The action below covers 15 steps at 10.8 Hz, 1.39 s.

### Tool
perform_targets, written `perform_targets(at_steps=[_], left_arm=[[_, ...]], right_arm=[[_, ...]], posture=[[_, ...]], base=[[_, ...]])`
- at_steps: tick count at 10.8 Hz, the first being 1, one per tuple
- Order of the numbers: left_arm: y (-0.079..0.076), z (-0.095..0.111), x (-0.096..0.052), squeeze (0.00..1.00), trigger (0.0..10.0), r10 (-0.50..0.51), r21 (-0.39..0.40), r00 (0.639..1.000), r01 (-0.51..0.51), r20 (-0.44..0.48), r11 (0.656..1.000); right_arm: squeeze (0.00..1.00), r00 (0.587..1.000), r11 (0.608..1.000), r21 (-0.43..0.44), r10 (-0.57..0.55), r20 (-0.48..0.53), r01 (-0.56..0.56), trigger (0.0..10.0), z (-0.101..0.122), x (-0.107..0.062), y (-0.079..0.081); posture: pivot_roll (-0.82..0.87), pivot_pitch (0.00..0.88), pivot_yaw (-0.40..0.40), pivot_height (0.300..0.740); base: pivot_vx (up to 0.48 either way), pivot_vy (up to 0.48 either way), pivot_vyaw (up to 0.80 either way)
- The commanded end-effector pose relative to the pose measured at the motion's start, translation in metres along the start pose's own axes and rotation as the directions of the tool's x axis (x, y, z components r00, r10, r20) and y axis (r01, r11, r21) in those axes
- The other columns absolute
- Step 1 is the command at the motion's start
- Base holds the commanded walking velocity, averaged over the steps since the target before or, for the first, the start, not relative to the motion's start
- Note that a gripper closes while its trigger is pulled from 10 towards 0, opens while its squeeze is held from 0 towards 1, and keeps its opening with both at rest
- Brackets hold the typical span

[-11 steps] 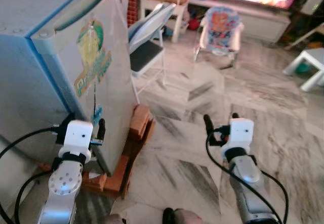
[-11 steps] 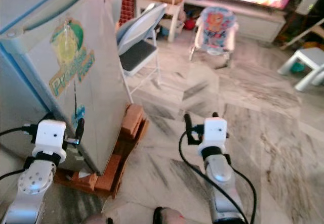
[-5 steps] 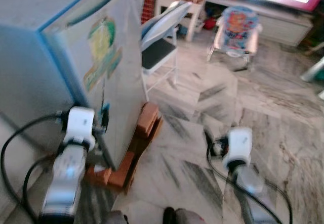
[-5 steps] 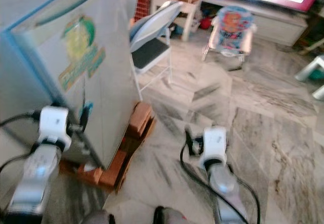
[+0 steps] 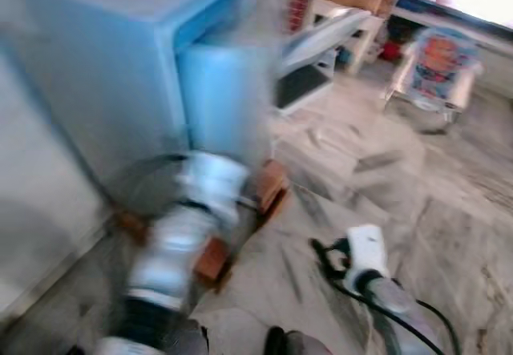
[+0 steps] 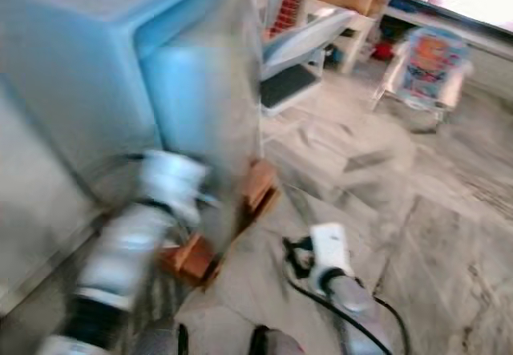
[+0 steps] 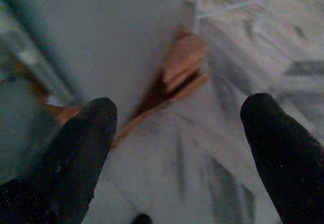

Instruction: Restocking fridge

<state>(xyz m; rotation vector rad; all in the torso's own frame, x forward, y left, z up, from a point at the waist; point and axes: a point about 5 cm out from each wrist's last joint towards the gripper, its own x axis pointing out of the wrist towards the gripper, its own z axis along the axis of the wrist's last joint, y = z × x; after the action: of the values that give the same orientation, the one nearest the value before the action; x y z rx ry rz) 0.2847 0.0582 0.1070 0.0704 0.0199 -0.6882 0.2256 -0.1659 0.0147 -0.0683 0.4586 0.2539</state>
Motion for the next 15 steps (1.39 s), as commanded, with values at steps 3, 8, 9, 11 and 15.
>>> perform_targets(at_steps=[3, 8, 9, 11, 15], left_arm=[[0.046, 0.009, -0.021, 0.0, 10.0, 0.174, 0.061, 0.984, -0.176, 0.042, 0.982], [0.077, -0.01, -0.053, 0.0, 10.0, 0.397, 0.121, 0.917, -0.391, -0.031, 0.912], [0.096, -0.017, -0.067, 0.0, 10.0, 0.515, 0.135, 0.856, -0.505, -0.054, 0.853], [0.11, -0.023, -0.084, 0.0, 10.0, 0.584, 0.127, 0.808, -0.573, -0.079, 0.81], [0.139, -0.022, -0.074, 0.0, 10.0, 0.648, 0.115, 0.758, -0.639, -0.069, 0.76]], right_arm=[[0.0, 0.999, 1.0, 0.009, 0.008, -0.053, -0.008, 10.0, -0.01, -0.007, -0.007], [0.0, 0.997, 1.0, -0.005, 0.009, -0.072, -0.009, 10.0, -0.011, -0.007, -0.008], [0.0, 0.997, 1.0, -0.006, 0.004, -0.071, -0.005, 10.0, -0.011, -0.007, -0.008], [0.0, 0.998, 1.0, -0.006, -0.007, -0.067, 0.006, 10.0, -0.01, -0.007, -0.009], [0.0, 0.998, 1.0, -0.015, -0.006, -0.062, 0.005, 10.0, -0.007, -0.01, -0.007]], posture=[[0.11, 0.116, -0.086, 0.74], [0.12, 0.117, -0.091, 0.74], [0.12, 0.118, -0.088, 0.74], [0.12, 0.117, -0.085, 0.74], [0.1, 0.129, -0.097, 0.74]], base=[[0.0, 0.0, 0.0], [0.0, 0.0, 0.0], [0.0, 0.0, 0.0], [0.0, 0.0, 0.0], [0.0, 0.0, 0.0]])
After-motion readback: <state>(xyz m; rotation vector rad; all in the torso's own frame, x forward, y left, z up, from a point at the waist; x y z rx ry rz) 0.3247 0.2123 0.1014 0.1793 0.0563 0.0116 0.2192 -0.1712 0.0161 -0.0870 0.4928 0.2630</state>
